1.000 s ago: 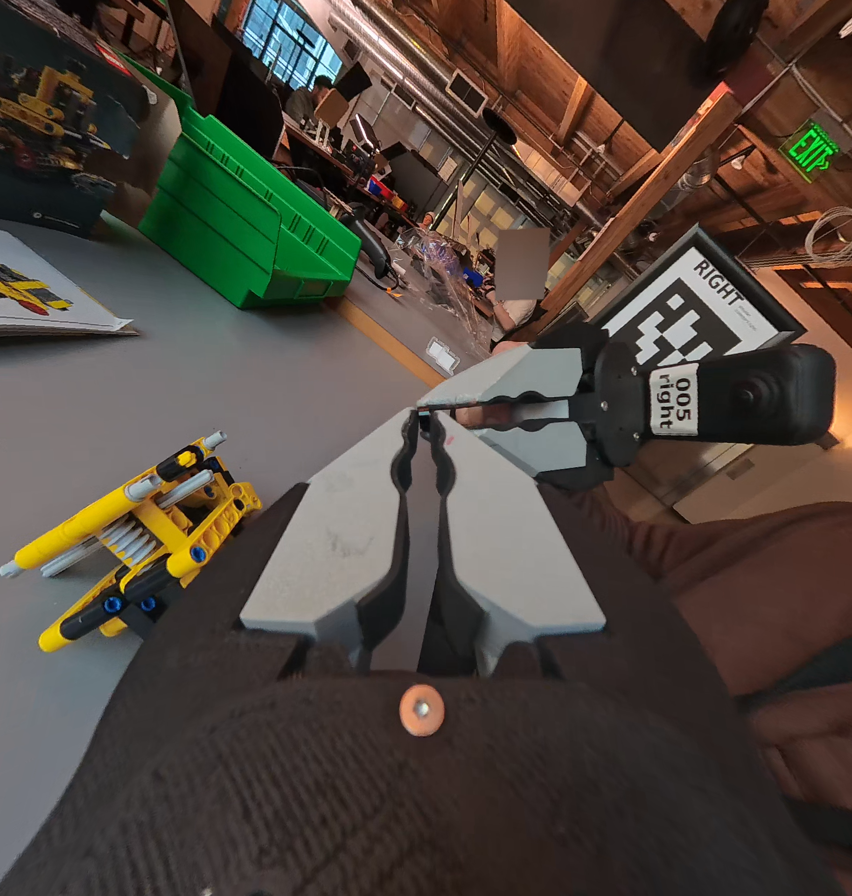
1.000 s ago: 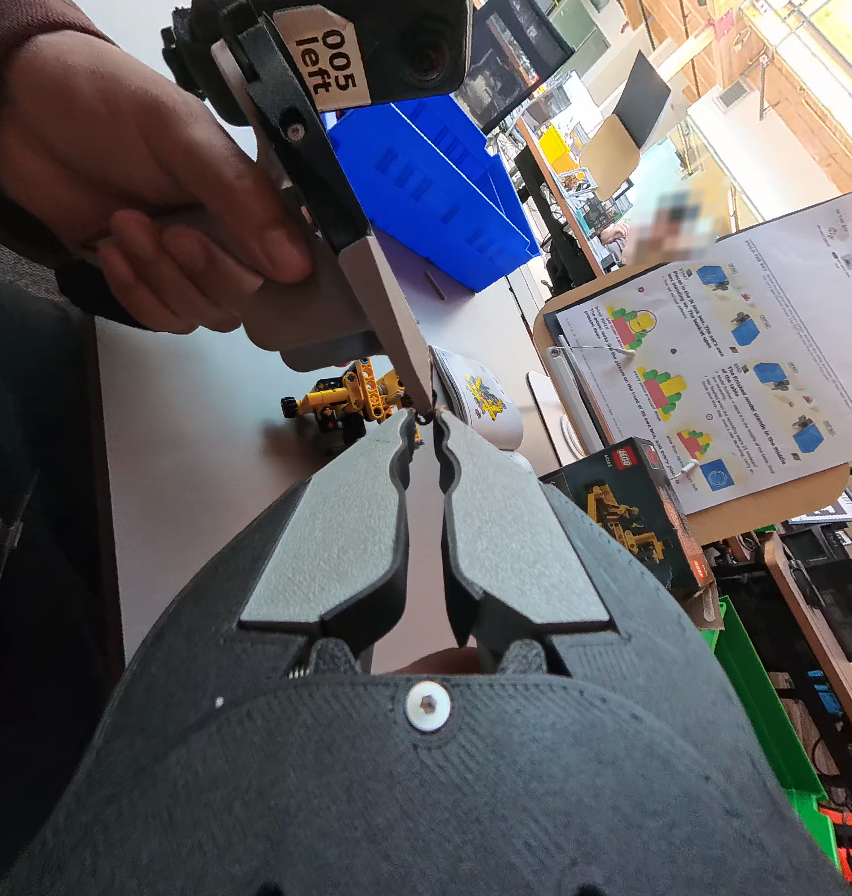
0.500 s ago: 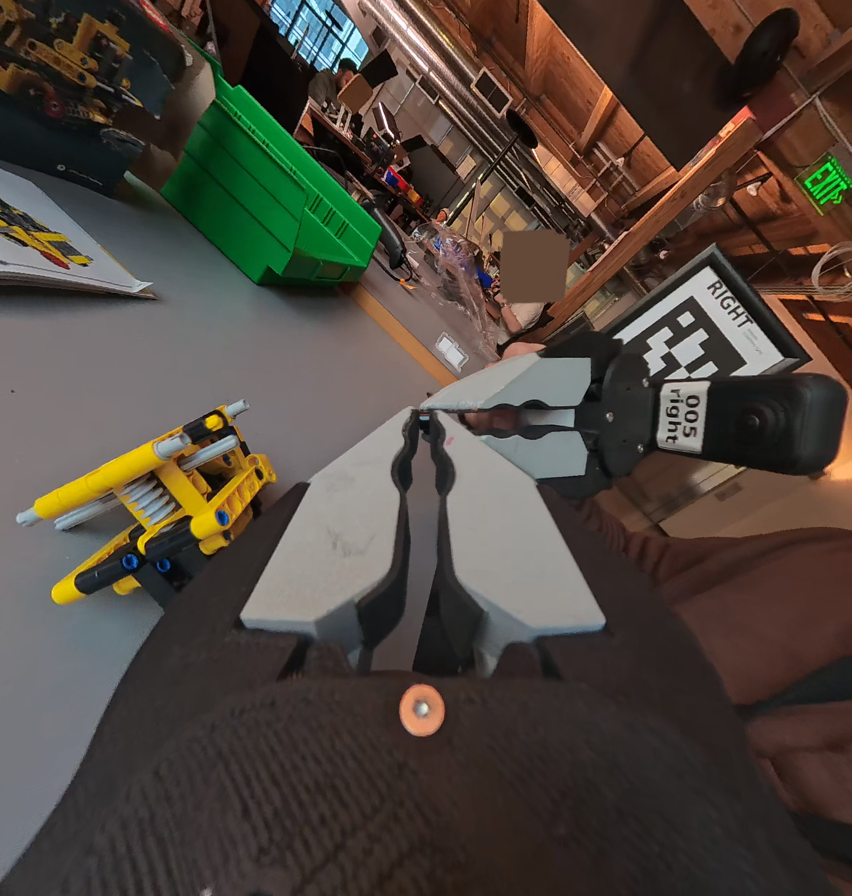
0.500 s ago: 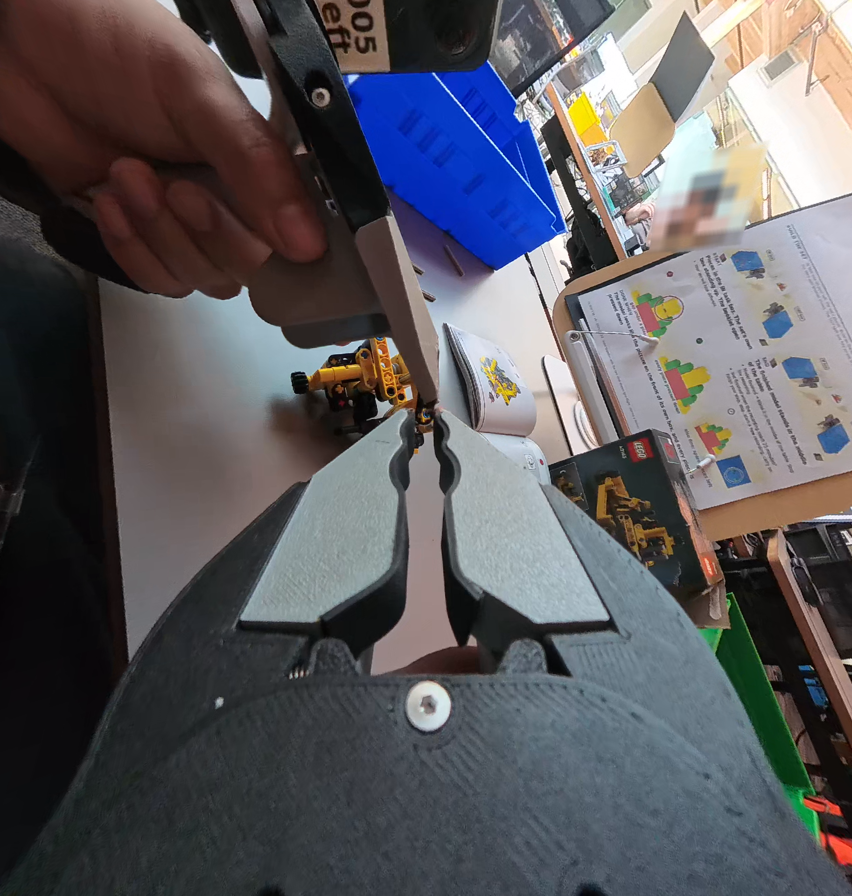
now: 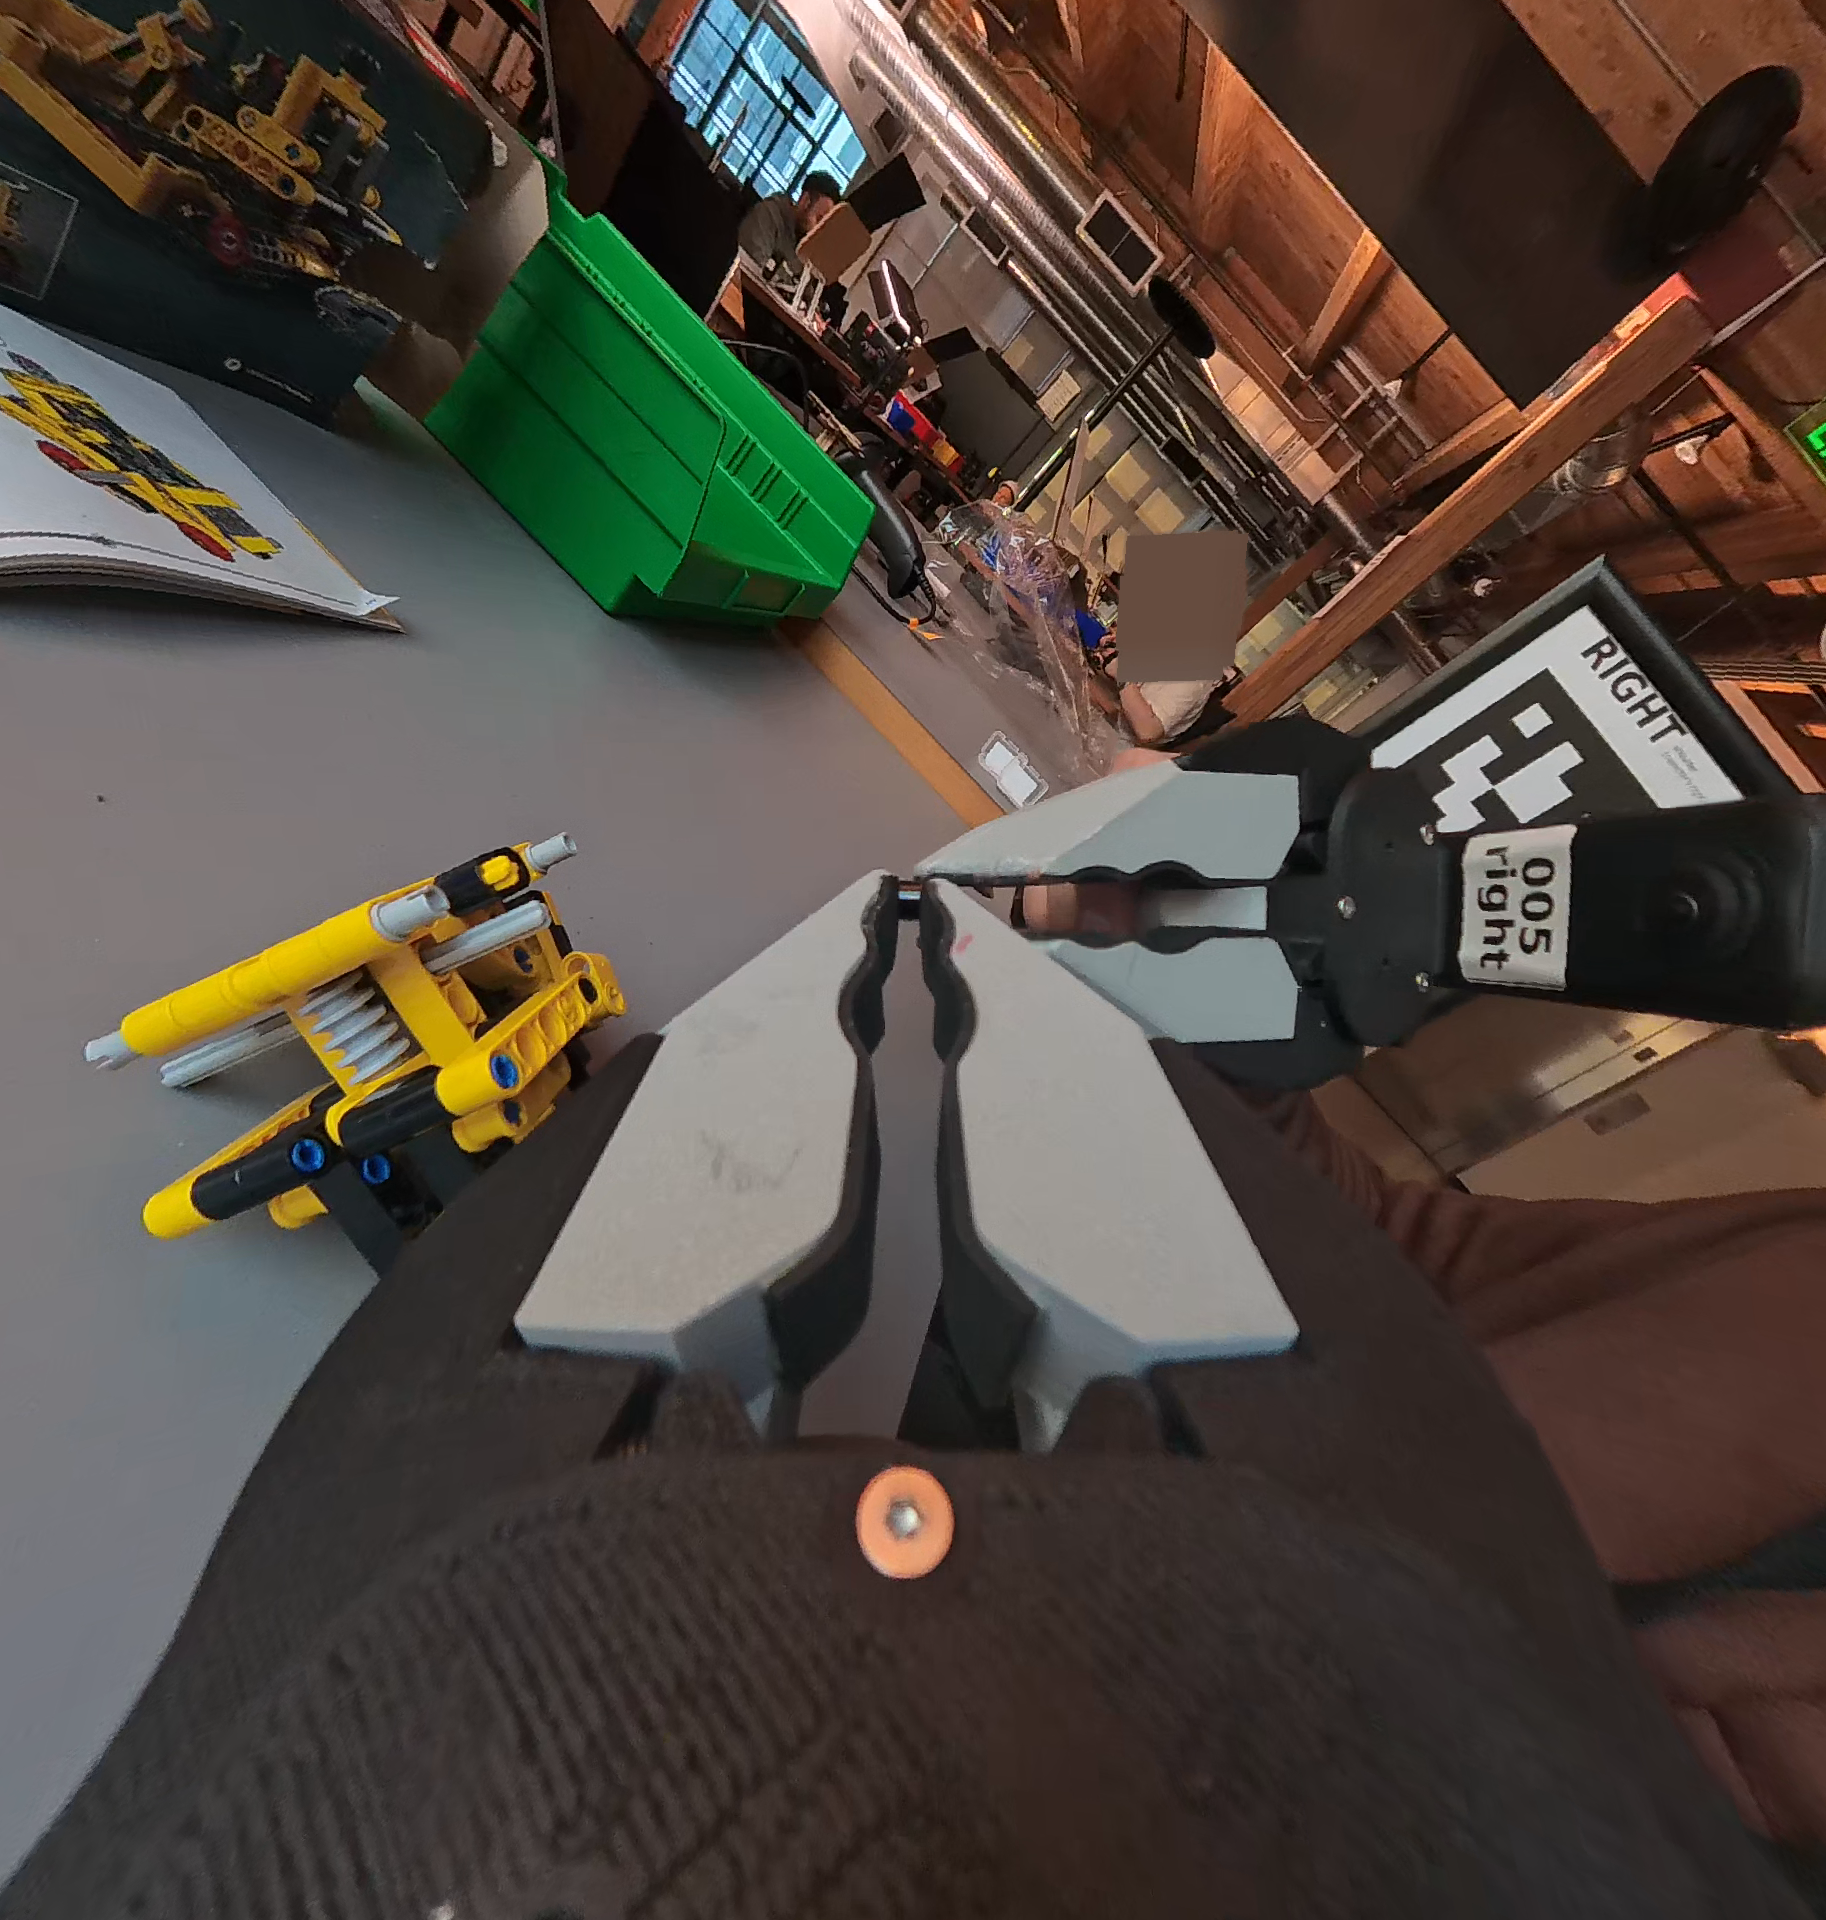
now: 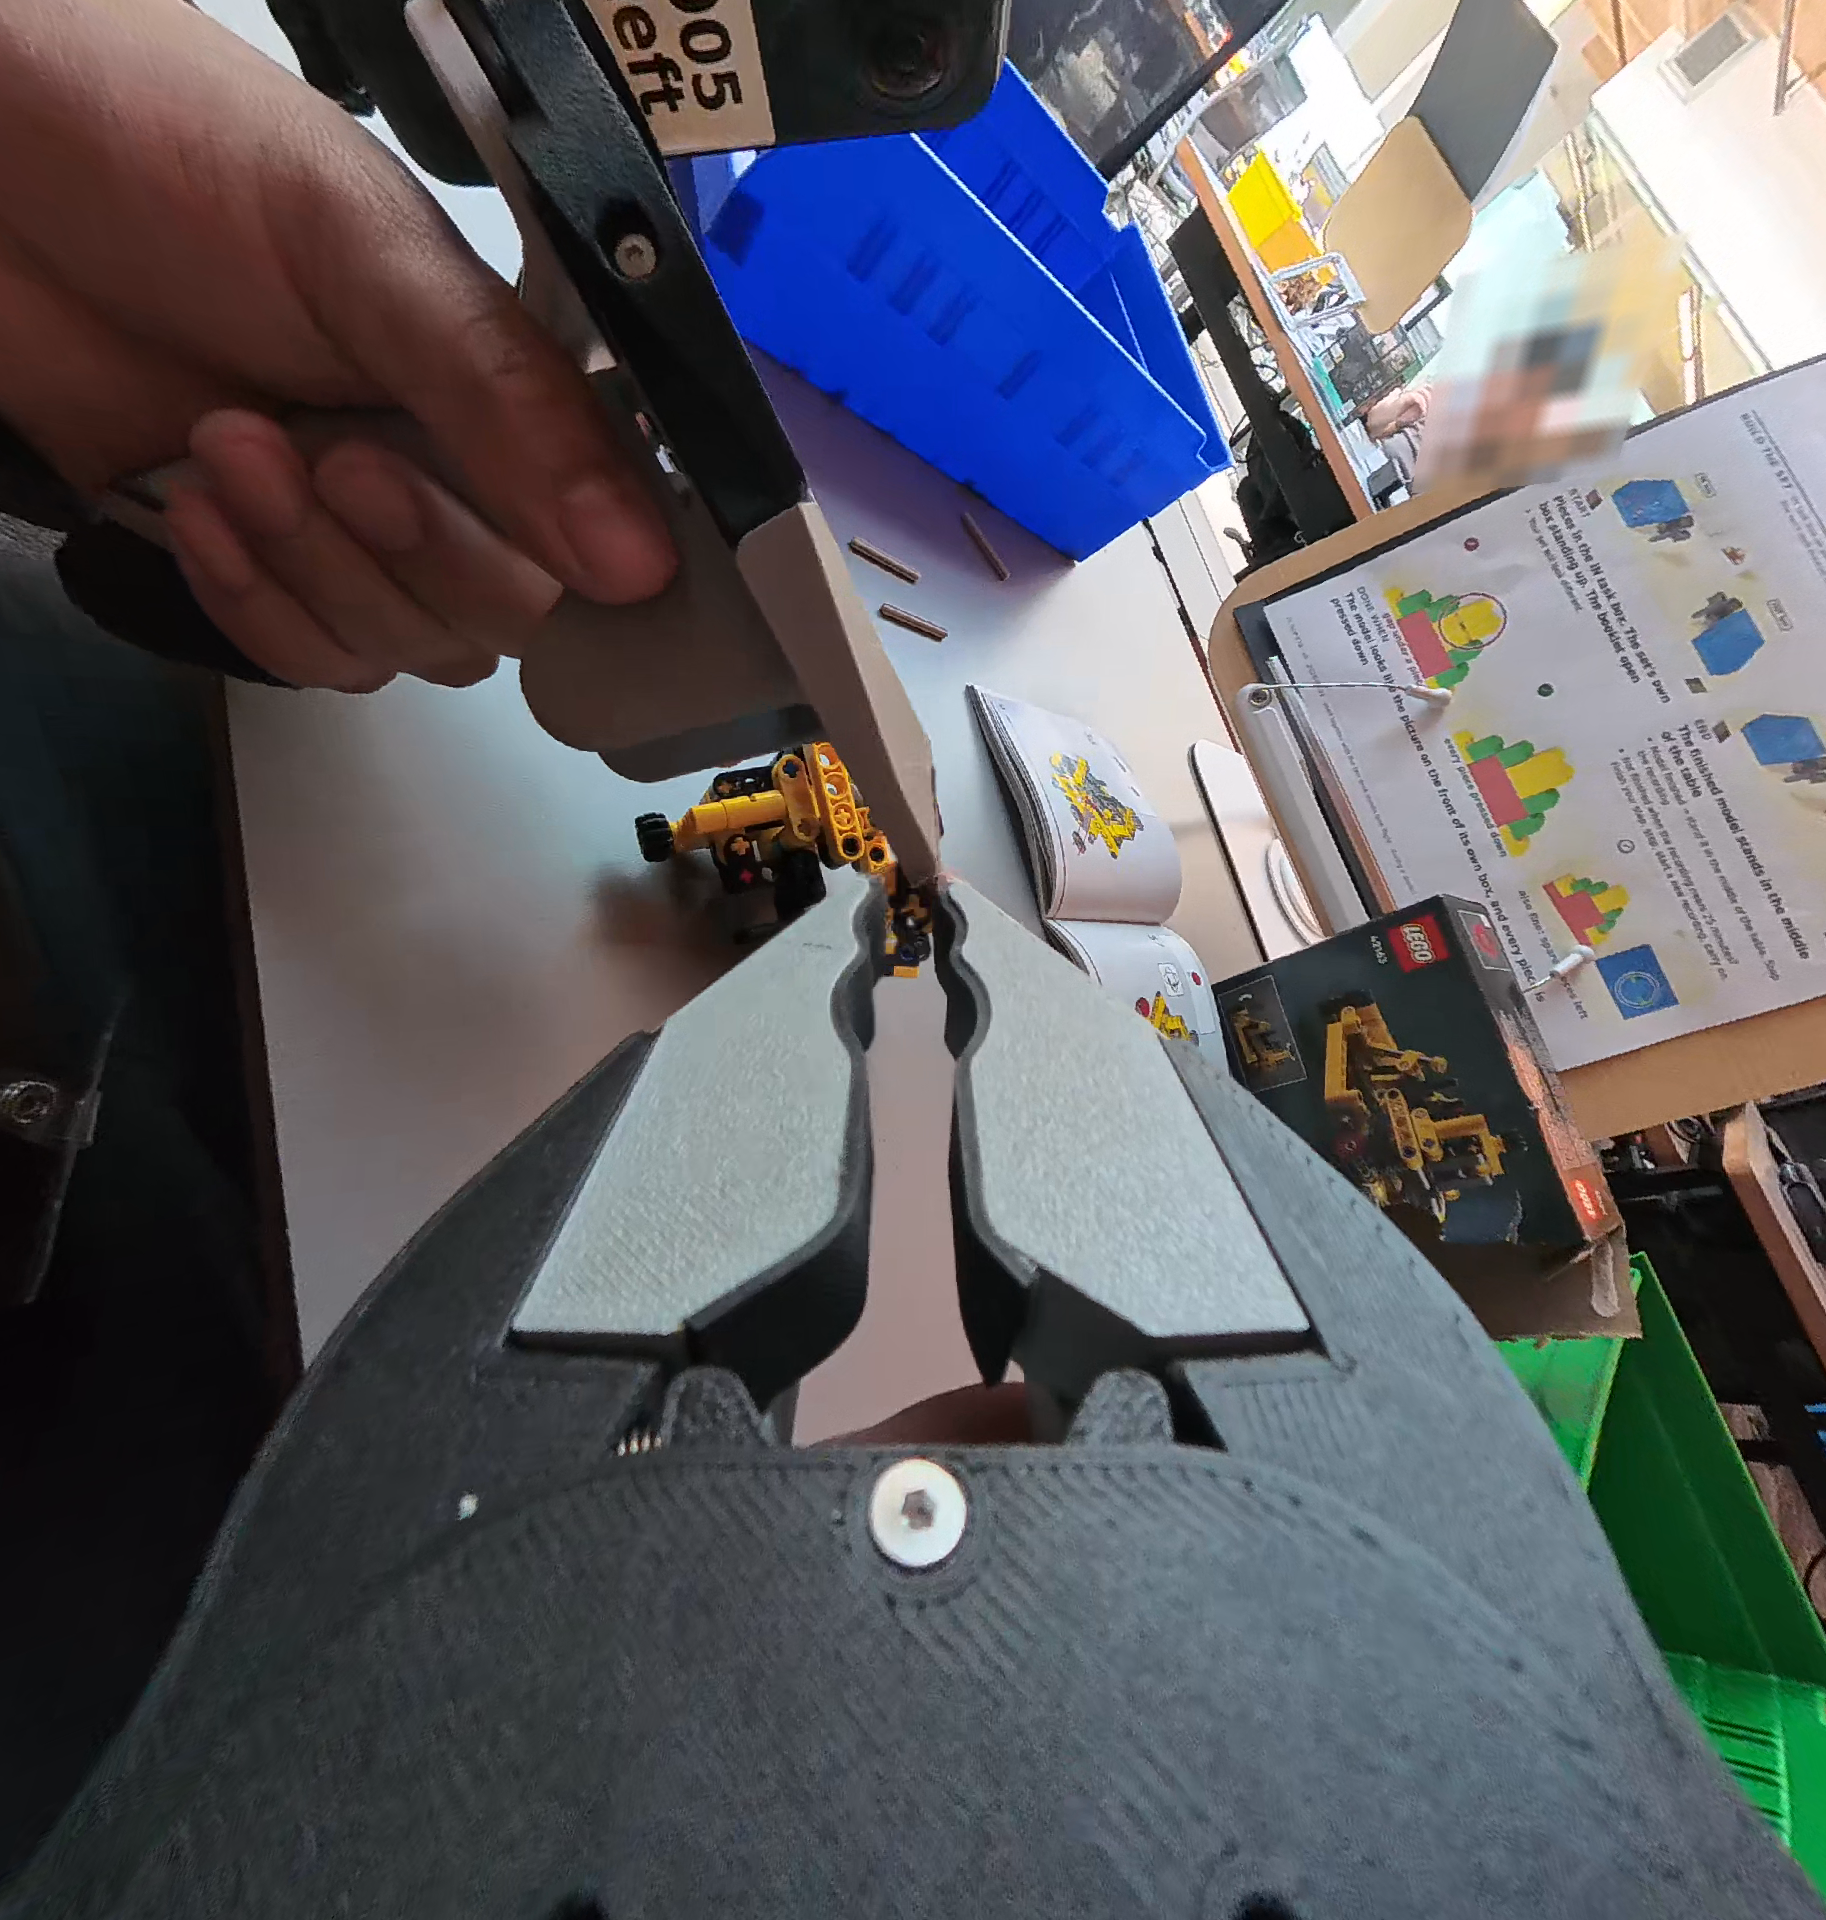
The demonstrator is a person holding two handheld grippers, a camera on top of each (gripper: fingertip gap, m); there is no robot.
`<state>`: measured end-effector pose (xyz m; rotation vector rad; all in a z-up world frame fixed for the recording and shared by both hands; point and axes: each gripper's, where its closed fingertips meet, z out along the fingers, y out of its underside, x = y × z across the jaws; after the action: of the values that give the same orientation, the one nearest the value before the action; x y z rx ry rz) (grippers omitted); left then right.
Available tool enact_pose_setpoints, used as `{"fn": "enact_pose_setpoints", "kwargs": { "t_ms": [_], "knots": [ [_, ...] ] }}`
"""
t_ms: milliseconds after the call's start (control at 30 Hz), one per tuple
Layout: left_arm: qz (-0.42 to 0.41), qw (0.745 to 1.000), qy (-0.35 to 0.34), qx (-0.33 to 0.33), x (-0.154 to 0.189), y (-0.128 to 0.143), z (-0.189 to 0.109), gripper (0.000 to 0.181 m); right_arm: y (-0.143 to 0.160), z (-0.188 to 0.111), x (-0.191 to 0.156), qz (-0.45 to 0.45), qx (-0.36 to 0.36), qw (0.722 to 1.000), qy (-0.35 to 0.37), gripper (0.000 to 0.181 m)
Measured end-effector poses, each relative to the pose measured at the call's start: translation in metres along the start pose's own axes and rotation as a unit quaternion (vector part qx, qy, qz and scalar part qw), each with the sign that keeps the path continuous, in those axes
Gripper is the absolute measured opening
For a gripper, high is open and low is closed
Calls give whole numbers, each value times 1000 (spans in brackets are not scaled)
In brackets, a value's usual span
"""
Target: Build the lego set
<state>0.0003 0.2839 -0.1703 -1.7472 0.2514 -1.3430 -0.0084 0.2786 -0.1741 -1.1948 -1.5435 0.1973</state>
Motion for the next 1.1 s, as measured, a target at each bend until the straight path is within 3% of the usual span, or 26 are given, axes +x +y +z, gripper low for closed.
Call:
{"fn": "enact_pose_setpoints", "kwargs": {
  "t_ms": [33,1100],
  "knots": [
    [0,1000,-1,-1,0,0,0,1,1,0,0,-1,-2,1000,2,5],
    [-7,999,-31,2,-6,3,2,2,6,6,-1,2,-30,999,11,4]
  ]
}}
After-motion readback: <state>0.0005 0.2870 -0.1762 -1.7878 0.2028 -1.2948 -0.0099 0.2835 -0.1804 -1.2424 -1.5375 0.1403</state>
